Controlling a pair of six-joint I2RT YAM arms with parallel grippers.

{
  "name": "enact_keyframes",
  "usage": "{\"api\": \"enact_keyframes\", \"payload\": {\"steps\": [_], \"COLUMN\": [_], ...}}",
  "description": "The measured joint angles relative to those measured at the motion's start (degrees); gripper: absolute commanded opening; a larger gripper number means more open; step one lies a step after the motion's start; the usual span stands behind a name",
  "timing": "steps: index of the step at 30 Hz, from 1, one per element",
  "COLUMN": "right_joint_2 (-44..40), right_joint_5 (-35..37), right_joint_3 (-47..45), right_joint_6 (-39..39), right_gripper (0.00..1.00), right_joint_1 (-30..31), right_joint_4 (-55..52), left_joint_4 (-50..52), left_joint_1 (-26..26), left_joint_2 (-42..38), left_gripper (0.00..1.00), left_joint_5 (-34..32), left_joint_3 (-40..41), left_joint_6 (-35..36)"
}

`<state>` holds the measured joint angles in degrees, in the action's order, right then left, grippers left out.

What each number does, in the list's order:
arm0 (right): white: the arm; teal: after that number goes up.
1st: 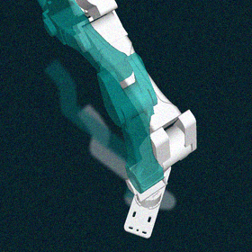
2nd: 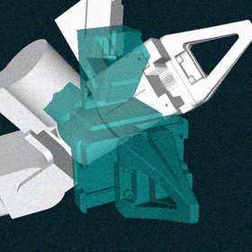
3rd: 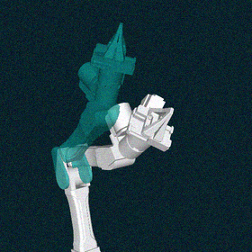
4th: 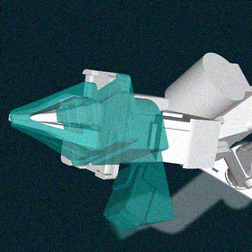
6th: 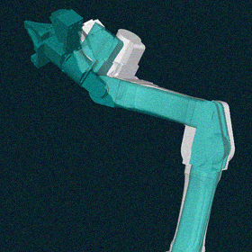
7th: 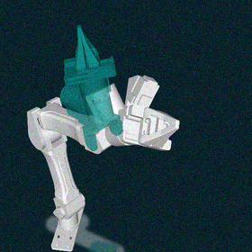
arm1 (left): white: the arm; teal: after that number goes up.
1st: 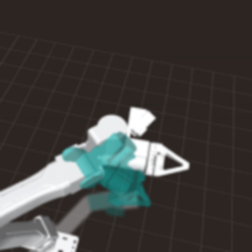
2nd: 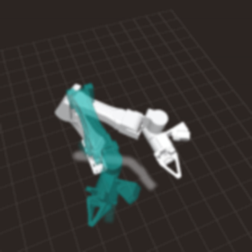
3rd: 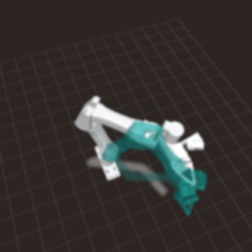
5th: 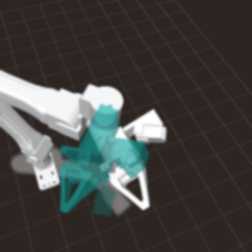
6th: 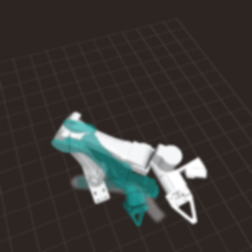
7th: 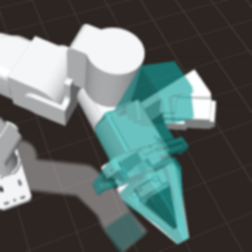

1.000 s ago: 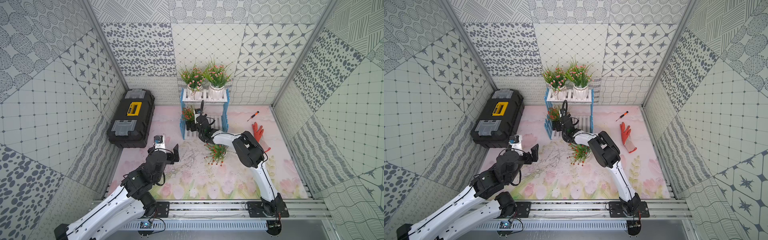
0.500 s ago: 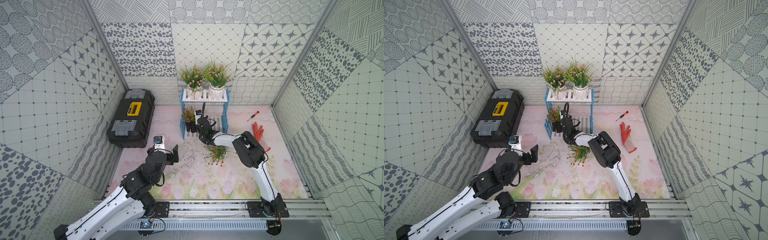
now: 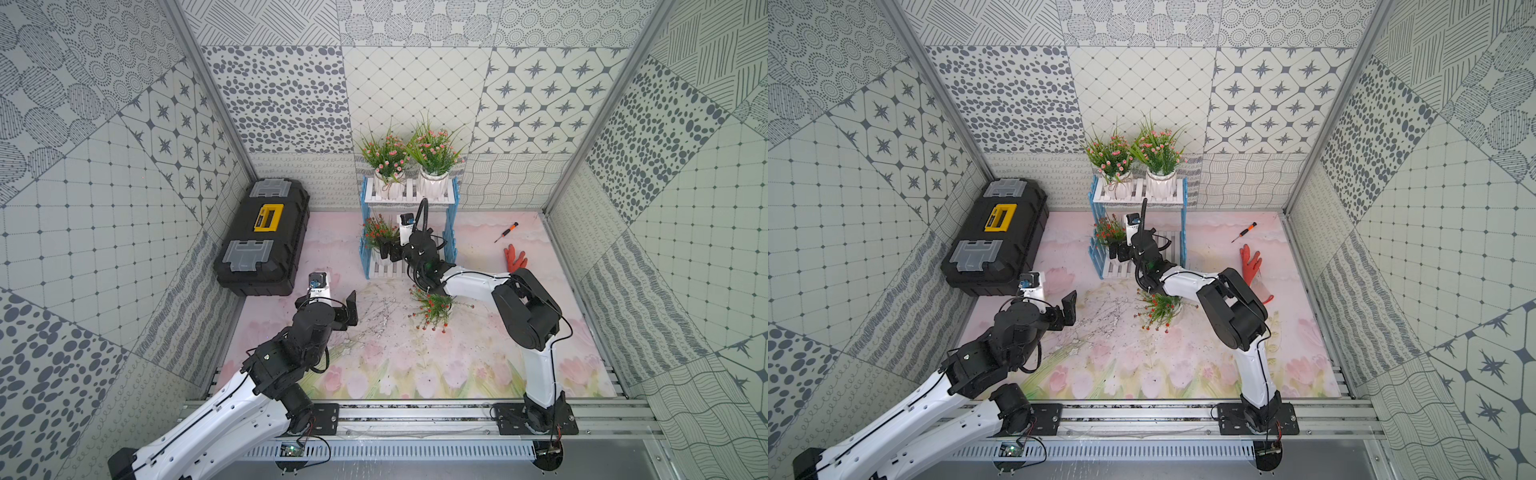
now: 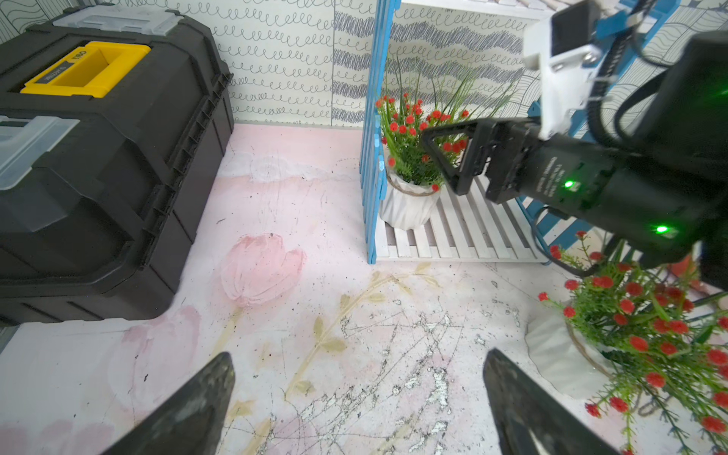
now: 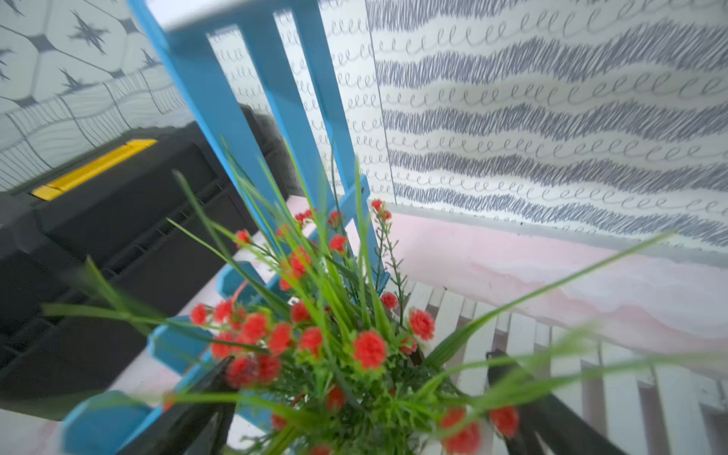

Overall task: Place the baby's breath potted plants on the rack by color
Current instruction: Place the baby's breath potted plant on the rack, then pick up the baby's breath potted plant from the center of the board.

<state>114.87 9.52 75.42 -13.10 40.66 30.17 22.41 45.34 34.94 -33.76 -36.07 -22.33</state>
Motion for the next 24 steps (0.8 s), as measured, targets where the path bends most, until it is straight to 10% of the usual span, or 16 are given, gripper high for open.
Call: {"api": "enact_keyframes", "payload": {"steps": [24], "right_joint_2": [-63.5], "right_joint_5": [5.9], "right_joint_3": [-46.0], "right_joint_6": [3.2], "right_gripper": [0.98], "right_joint_1": [5.9], "right_joint_4": [-11.1], "left_joint_4": [1.0], "left_joint_1": [0.0], "left_joint_2": [7.2], "left_gripper": [0.98], "left_joint_5": [1.5], "left_joint_3": [-6.3], "left_joint_6": [3.7]}}
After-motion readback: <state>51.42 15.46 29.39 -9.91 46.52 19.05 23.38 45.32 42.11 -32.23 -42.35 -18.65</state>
